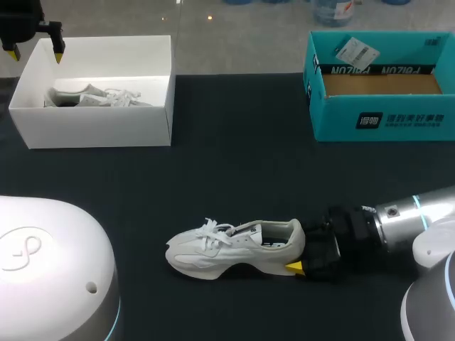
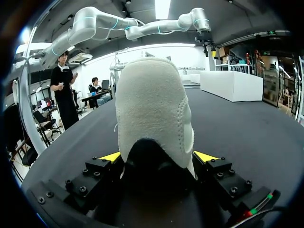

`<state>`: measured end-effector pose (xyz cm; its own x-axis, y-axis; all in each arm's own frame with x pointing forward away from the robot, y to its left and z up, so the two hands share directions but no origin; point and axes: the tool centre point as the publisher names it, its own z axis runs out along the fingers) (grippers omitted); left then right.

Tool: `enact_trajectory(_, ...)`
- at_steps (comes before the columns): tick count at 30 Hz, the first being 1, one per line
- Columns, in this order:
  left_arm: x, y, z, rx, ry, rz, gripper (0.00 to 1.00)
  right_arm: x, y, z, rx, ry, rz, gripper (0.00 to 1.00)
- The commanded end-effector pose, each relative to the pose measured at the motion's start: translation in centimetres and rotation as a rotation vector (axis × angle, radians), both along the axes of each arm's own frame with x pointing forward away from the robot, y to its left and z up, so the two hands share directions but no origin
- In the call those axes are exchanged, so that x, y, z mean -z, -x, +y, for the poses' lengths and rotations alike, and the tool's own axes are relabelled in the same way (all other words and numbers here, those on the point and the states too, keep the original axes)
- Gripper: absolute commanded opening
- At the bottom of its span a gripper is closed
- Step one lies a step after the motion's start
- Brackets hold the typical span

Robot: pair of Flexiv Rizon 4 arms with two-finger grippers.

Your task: Take the shoe out of the shoebox, open the shoe tongue, remove and reinsert the insole, then place the shoe into the shoebox

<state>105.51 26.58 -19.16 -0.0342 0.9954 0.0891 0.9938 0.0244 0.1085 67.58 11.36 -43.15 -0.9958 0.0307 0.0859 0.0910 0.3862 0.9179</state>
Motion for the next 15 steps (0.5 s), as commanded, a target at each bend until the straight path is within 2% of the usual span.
enact_trajectory(1, 0.0, 0.1, 0.0, 0.001, -0.002, -0.003, 1.00, 0.2, 0.3, 0.0, 0.002, 0.003, 0.000, 0.00)
enact_trajectory(4, 0.0, 0.1, 0.0, 0.001, -0.002, -0.003, 1.00, 0.2, 0.3, 0.0, 0.002, 0.003, 0.000, 0.00)
enact_trajectory(10, -0.9, 4.8, -1.8, -0.014, 0.010, -0.002, 1.00, 0.2, 0.3, 0.0, 0.002, 0.003, 0.000, 0.00)
enact_trajectory(15, -0.9, 8.0, -2.8, -0.021, 0.002, 0.039, 1.00, 0.2, 0.3, 0.0, 0.002, 0.003, 0.000, 0.00)
